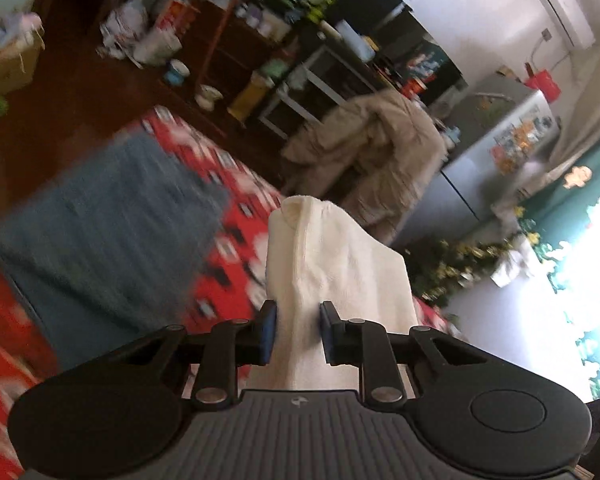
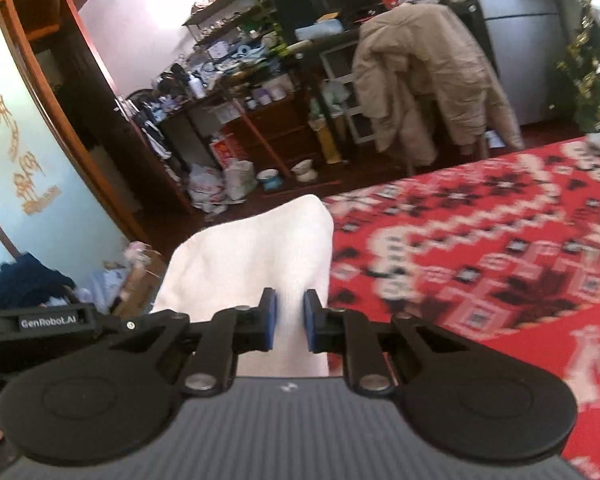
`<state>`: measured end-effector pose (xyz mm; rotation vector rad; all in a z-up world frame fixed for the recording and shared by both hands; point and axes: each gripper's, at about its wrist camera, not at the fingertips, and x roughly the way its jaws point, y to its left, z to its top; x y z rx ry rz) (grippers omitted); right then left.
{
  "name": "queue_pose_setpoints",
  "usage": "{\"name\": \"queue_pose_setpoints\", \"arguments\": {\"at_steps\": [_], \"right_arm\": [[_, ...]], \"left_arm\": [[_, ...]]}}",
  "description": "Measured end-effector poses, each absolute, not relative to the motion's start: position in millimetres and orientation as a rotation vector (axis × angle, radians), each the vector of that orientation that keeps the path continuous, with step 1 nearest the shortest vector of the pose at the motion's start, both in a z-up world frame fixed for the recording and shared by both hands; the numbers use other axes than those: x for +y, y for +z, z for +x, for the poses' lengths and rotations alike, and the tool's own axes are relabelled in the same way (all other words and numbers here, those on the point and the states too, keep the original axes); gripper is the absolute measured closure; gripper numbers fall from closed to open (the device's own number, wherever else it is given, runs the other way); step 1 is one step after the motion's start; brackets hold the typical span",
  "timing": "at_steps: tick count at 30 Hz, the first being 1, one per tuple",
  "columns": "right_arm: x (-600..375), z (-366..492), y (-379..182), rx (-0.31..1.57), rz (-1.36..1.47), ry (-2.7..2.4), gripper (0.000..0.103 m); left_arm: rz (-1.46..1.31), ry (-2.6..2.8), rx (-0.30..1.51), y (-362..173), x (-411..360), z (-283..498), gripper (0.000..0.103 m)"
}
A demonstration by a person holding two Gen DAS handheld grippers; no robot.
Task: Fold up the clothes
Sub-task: 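Lift the folded vest with both grippers and lay it onto the folded blue jeans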
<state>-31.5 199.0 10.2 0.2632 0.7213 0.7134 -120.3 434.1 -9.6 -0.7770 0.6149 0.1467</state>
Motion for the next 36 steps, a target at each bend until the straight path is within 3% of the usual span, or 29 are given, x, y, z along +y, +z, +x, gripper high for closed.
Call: {"name": "queue_pose_setpoints", "arguments": {"at_steps": [9,18,23,27,33,36], "right_arm": [[331.2,-13.3,21.5,0.713,0.305,0.744,0.087],[412.7,4.0,-42.1,0.778,0.267,0.717,0.087],[415.9,4.2,-75.9,0.780,0.241,0.740,0.087],[410.1,2.7,-80.6,0.744,0.211,0.794,0.081],[380.6,-0.2,-81.3,0.770,0.237,0.845,0.081],[371.1,-22.8,-81.0,0.776,0.197,0.885,0.087]], "left_arm": [[-0.659,0.237,0.633,12.4,528.3,-89.9,0.081],[-0.742,0.288,0.728,-68.1,591.8,-64.5,0.081],[-0.767,0.269,0.692,-88.8,599.4,-72.8,0.080],[-0.730,0.276,0.694,-87.4,597.3,-80.5,0.066],[-0.649,0.283,0.701,-82.7,580.5,-104.6,0.065],[-0.647,0.286,0.705,-82.2,572.5,-119.6,0.065]]}}
